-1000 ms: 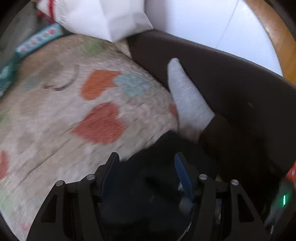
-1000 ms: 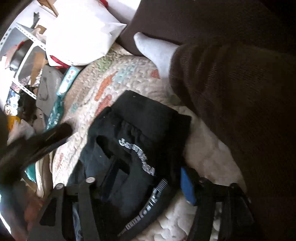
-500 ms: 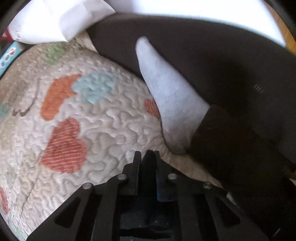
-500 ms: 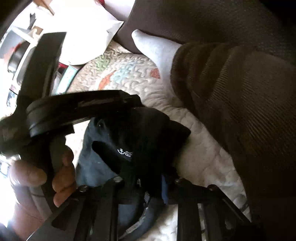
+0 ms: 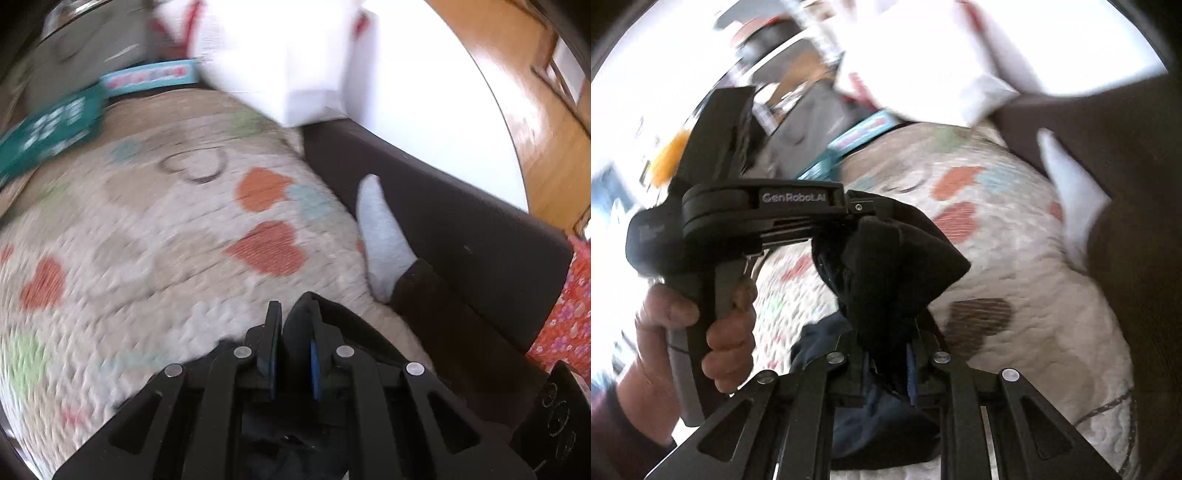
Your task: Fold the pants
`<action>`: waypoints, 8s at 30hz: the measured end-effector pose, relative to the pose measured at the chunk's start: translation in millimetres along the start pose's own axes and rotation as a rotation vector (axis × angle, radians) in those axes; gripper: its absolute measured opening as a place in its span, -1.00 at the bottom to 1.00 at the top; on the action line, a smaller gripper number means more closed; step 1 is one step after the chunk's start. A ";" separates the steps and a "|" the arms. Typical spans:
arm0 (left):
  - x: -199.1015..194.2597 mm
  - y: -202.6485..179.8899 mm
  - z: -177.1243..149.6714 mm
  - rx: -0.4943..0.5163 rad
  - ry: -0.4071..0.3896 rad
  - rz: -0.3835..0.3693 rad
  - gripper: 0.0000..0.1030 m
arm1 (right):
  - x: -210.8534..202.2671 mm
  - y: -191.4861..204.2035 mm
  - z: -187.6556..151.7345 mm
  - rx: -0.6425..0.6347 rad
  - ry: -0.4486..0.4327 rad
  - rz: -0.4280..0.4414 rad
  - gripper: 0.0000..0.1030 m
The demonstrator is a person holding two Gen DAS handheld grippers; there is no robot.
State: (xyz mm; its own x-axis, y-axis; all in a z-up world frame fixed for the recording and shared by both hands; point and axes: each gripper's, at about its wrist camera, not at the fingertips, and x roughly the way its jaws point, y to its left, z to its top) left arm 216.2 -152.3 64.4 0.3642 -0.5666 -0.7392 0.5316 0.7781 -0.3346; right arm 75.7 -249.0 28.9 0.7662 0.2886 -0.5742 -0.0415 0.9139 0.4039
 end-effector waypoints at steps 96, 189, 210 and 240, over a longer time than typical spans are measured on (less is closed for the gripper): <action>-7.7 75.5 -172.0 -0.549 -0.060 0.101 1.00 | 117.8 -70.8 -29.4 0.320 0.381 0.268 0.62; -207.6 -63.1 -241.9 -0.278 -0.464 0.990 0.97 | -45.3 41.8 -78.4 -0.172 0.103 -0.123 0.59; -187.1 -77.6 -250.3 -0.241 -0.355 0.845 1.00 | -52.8 56.5 -84.4 -0.274 0.056 -0.182 0.63; -196.0 -70.0 -254.6 -0.269 -0.362 0.826 1.00 | -53.1 72.0 -91.8 -0.373 0.028 -0.209 0.68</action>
State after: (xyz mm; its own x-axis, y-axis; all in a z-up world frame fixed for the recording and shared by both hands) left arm -87.1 -26.8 83.8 0.7866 0.1786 -0.5911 -0.1798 0.9820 0.0575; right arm -26.9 -172.3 23.1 0.7654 0.0893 -0.6373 -0.1205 0.9927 -0.0056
